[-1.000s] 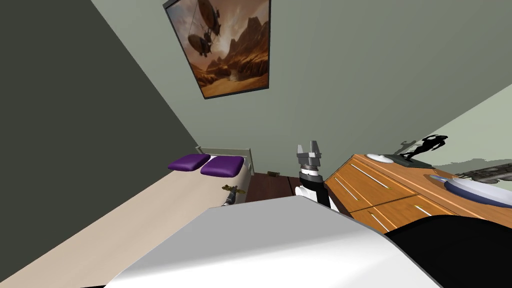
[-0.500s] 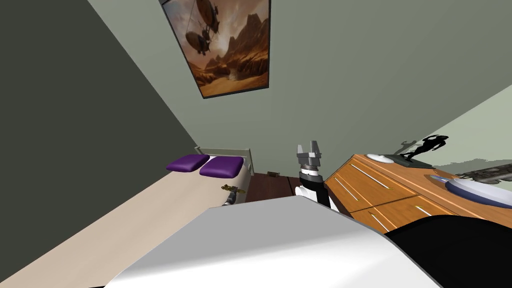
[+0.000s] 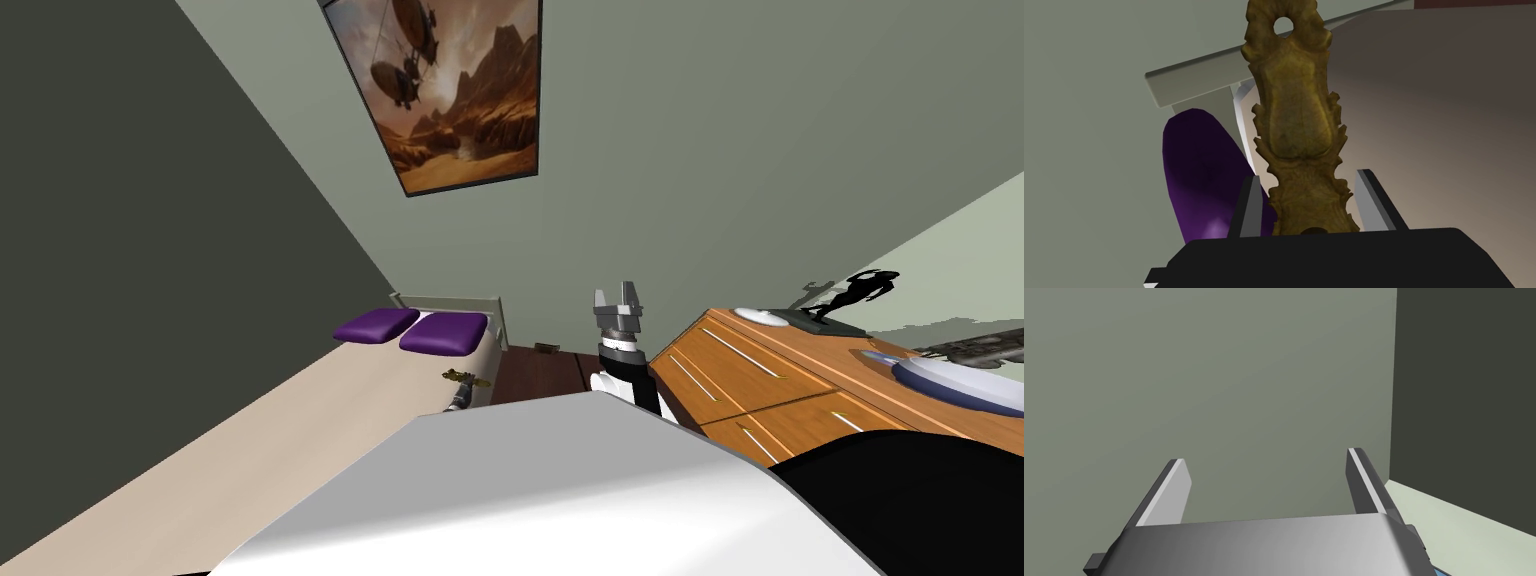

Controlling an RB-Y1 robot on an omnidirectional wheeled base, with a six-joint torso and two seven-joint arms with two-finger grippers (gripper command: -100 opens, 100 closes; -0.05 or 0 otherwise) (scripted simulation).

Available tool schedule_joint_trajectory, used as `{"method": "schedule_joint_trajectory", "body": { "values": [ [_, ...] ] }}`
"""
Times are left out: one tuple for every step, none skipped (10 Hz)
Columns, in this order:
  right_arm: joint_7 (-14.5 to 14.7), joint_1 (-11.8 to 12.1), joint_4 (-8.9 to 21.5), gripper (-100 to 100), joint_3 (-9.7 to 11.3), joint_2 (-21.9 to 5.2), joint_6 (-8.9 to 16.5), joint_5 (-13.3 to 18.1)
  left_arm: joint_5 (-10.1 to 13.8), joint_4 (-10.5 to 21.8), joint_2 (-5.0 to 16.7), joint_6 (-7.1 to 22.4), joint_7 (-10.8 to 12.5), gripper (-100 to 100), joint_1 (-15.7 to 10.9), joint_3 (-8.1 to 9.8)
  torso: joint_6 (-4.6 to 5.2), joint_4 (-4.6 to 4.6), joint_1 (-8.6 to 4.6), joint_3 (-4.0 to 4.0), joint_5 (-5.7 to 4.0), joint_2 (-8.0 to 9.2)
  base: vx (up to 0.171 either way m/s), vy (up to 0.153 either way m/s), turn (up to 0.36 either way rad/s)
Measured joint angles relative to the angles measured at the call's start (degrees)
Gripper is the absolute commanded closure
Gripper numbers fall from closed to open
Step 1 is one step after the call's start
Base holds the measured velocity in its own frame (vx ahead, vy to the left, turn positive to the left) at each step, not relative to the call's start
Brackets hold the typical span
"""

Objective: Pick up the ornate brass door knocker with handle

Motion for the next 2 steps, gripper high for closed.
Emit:
{"method": "schedule_joint_trajectory", "body": {
  "values": [
    [0.0, 0.0, 0.0, 0, 0.0, 0.0, 0.0, 0.0, 0.1, -1.0, 0.7, 0.3, 0.3, 100, 0.6, -0.25, -0.01, 0.0, -0.01, 0.03, 0.01, 0.07, -0.021, 0.0, 0.01],
    [0.0, 0.0, 0.0, 0, 0.0, 0.0, 0.0, 0.0, 0.1, -1.1, 0.7, 0.4, 0.4, 0, 0.7, -0.27, 0.02, 0.01, -0.02, 0.01, 0.02, -0.01, 0.0, 0.0, 0.0]
  ]
}}
